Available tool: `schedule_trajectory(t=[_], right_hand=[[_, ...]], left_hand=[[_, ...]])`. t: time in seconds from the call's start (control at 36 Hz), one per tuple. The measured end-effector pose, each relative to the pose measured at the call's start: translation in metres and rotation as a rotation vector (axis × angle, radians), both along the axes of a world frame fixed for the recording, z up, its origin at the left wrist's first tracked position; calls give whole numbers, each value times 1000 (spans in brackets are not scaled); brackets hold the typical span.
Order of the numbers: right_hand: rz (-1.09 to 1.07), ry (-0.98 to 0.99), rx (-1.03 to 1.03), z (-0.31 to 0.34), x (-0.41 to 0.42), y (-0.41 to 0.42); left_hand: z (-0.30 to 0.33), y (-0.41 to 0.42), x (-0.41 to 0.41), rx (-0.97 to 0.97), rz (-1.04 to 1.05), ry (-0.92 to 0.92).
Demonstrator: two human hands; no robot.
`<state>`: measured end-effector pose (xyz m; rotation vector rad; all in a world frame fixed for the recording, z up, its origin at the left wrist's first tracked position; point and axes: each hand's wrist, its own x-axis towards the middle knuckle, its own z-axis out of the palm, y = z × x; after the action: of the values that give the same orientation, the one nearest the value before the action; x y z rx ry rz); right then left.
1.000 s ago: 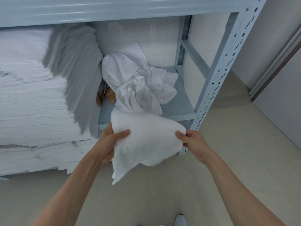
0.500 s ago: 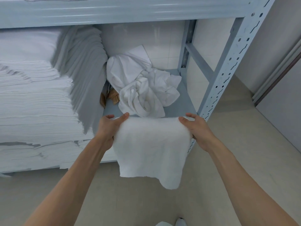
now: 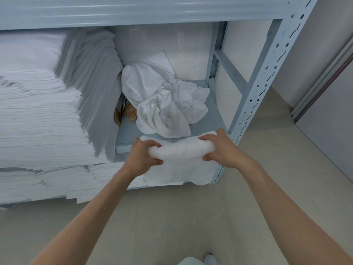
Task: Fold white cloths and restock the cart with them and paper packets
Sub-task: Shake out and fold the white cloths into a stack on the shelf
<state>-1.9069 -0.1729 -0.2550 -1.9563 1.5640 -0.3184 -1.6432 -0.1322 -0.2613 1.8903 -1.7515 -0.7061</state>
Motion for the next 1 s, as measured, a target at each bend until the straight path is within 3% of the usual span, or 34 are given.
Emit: schedule_trajectory(t=[0.08,0.17,0.22,0.28,0.33,0.44,0.47,0.5,0.58,0.67,0.78,0.83,1.0], right_hand=[[-16,45,-158,-4,-3,2],[16,37,-146,-1,-11,5],[7,3,-76,6,-17,4],[-59,-89,-28,17,-25,3],[-154,-355,5,32,-32,2],[-271,-1229,269,43,-35,2],[-353,-1364,330,39,-32,3],[-464,-1394,352,34,-27,2],[-610,-1232,350,10,-19,12],[-491,-1344,553,-1,-10,28],[-380,-1394,758,-13,-4,36],[-380,-1279,844,-15,-2,34],[-501,-1118,911,-27,-8,33]], left_hand=[[-4,0,0,-60,19,-128],[3,1,6,-64,-21,-262],[14,2,11,-38,-41,-217],[30,4,14,-7,14,-4],[49,5,18,23,76,279],[85,0,25,-3,69,774],[92,-2,25,7,60,870],[96,-3,25,33,52,947],[96,-7,27,197,93,1137],[77,-6,36,348,113,1292],[28,3,43,479,90,1700],[-1,11,40,559,85,1705],[-57,27,39,615,79,1372]])
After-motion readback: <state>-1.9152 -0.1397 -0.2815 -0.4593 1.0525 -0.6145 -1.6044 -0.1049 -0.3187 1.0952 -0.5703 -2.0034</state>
